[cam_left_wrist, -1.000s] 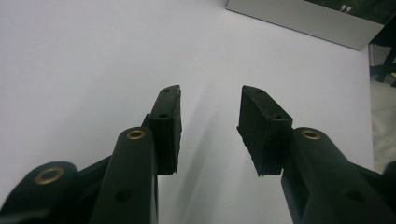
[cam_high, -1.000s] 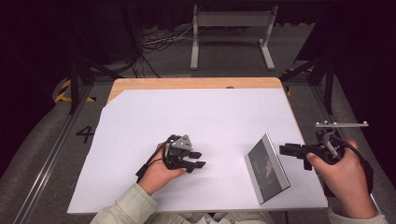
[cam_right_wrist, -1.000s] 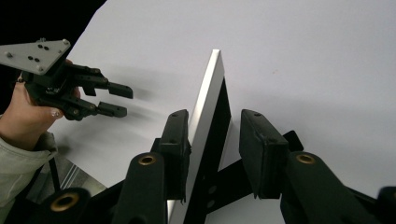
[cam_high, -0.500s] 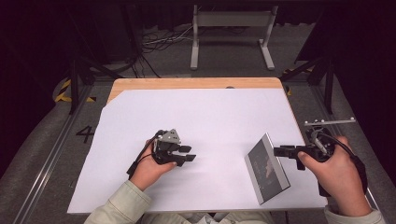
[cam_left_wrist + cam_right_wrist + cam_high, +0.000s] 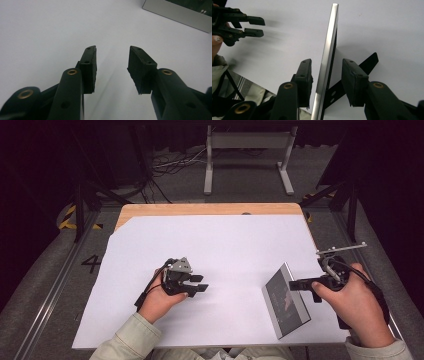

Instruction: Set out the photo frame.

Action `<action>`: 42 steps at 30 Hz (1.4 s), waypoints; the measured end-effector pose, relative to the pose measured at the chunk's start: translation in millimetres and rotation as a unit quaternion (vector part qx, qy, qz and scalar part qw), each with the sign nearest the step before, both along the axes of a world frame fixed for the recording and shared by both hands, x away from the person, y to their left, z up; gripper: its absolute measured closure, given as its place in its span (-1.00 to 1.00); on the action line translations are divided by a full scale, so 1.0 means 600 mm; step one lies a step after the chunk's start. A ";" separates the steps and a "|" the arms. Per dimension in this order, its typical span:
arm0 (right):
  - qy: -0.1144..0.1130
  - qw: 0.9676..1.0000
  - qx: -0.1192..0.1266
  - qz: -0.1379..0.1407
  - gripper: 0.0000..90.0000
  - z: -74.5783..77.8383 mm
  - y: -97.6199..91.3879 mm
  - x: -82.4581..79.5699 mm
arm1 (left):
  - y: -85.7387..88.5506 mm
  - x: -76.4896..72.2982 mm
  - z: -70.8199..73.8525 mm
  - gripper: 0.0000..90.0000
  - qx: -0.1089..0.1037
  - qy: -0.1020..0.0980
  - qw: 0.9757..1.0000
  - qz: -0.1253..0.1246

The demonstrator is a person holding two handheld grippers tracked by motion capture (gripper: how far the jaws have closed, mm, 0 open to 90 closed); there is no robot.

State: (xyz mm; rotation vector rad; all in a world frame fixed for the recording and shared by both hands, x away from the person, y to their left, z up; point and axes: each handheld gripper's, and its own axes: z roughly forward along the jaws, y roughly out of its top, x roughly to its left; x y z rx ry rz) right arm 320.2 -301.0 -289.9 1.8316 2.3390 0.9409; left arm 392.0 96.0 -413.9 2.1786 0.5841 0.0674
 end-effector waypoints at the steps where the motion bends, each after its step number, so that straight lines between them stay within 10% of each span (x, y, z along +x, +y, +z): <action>1: 0.001 1.000 -0.002 0.000 0.37 -0.001 0.001 0.000 | 0.002 0.000 0.001 0.32 -0.001 0.002 1.000 0.000; 27: -0.017 0.999 -0.044 -0.021 0.87 -0.010 0.019 -0.002 | 0.012 0.004 0.003 0.32 -0.007 -0.001 1.000 0.009; 42: -0.036 0.997 -0.059 0.020 0.87 0.013 0.020 0.013 | 0.022 0.007 0.006 0.33 -0.012 0.001 1.000 0.016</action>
